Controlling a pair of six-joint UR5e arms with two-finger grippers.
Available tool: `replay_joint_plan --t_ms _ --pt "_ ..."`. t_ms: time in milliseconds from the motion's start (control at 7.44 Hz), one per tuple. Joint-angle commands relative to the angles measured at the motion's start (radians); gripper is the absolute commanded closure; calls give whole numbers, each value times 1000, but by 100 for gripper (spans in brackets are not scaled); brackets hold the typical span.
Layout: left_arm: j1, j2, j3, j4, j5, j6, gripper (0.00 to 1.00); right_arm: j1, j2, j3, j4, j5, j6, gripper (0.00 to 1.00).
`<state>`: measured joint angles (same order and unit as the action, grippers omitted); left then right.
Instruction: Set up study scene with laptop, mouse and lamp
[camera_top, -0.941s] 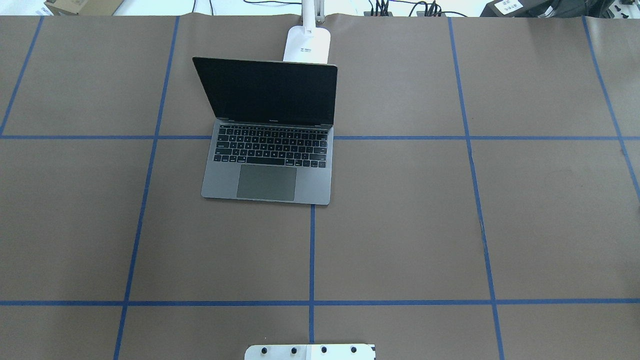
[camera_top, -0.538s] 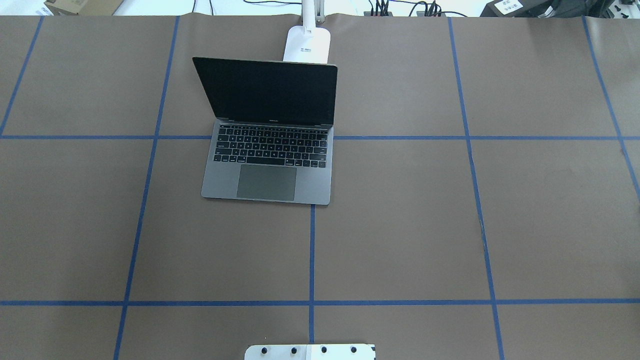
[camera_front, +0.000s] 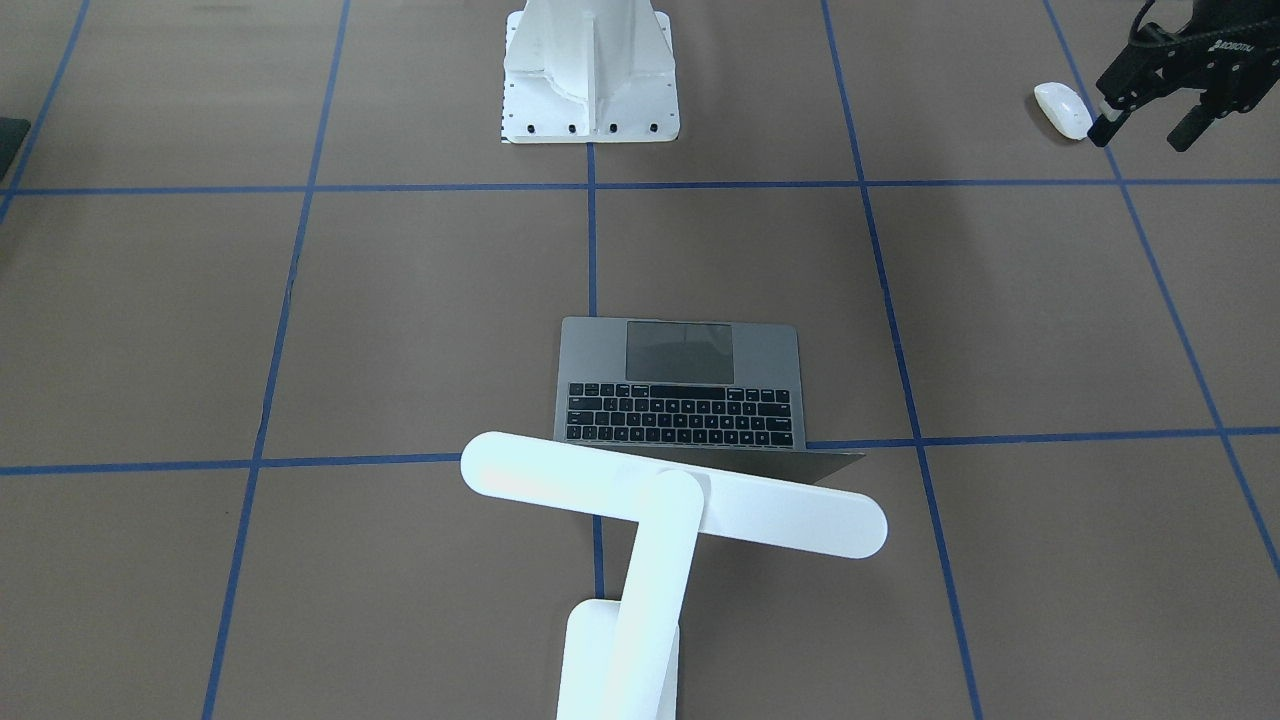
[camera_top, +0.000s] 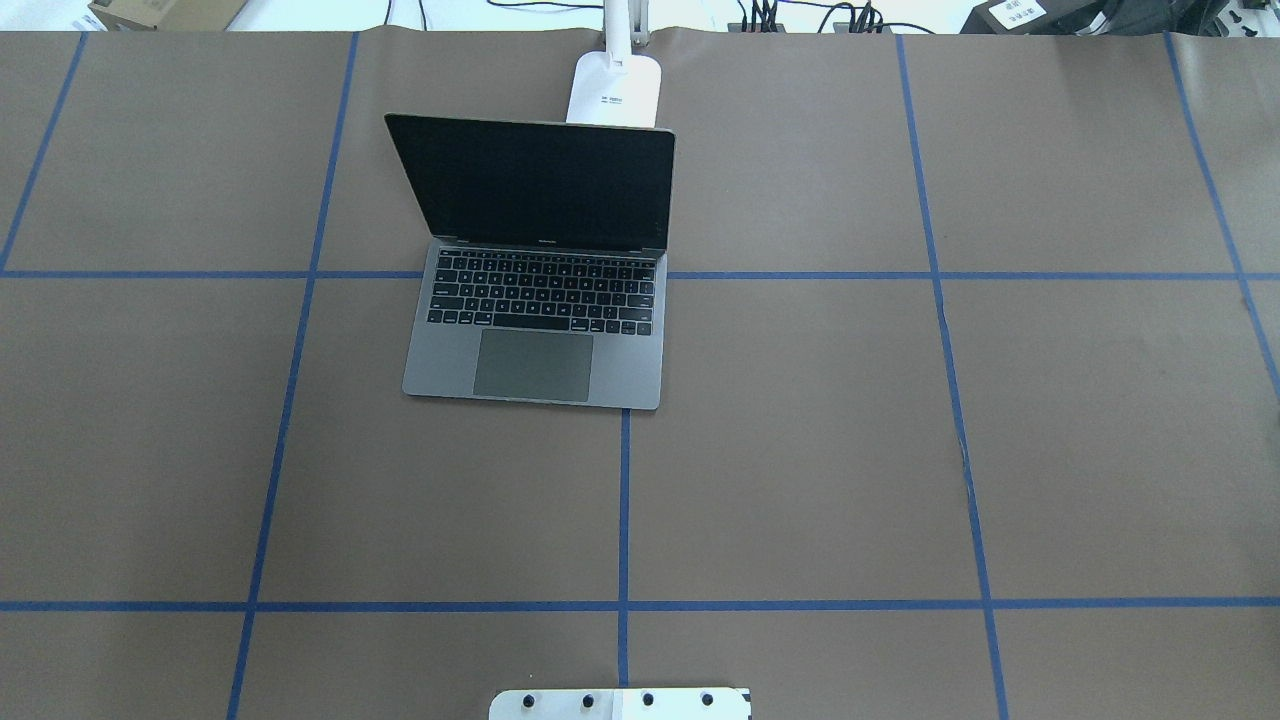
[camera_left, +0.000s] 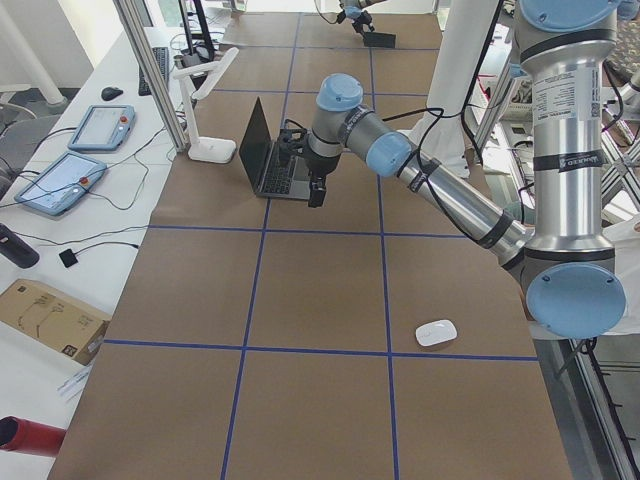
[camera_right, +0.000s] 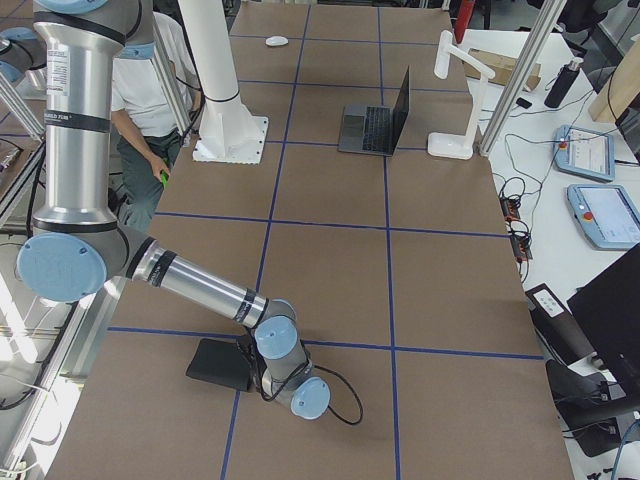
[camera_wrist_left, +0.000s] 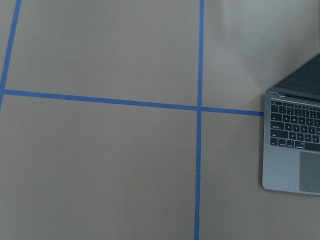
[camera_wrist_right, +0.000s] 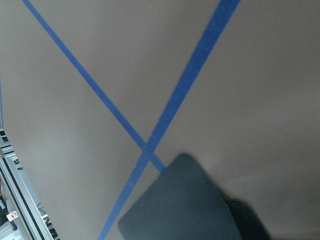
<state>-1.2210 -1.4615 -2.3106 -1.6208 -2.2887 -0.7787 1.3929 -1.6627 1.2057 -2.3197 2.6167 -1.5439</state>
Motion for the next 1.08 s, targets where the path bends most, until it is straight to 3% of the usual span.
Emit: replay_joint_plan --t_ms 0,941 --pt "0 1 2 1 0 -1 0 0 3 22 -99 2 -54 3" --pt "0 -13 -24 42 0 -14 0 -43 -3 25 -98 56 -61 3"
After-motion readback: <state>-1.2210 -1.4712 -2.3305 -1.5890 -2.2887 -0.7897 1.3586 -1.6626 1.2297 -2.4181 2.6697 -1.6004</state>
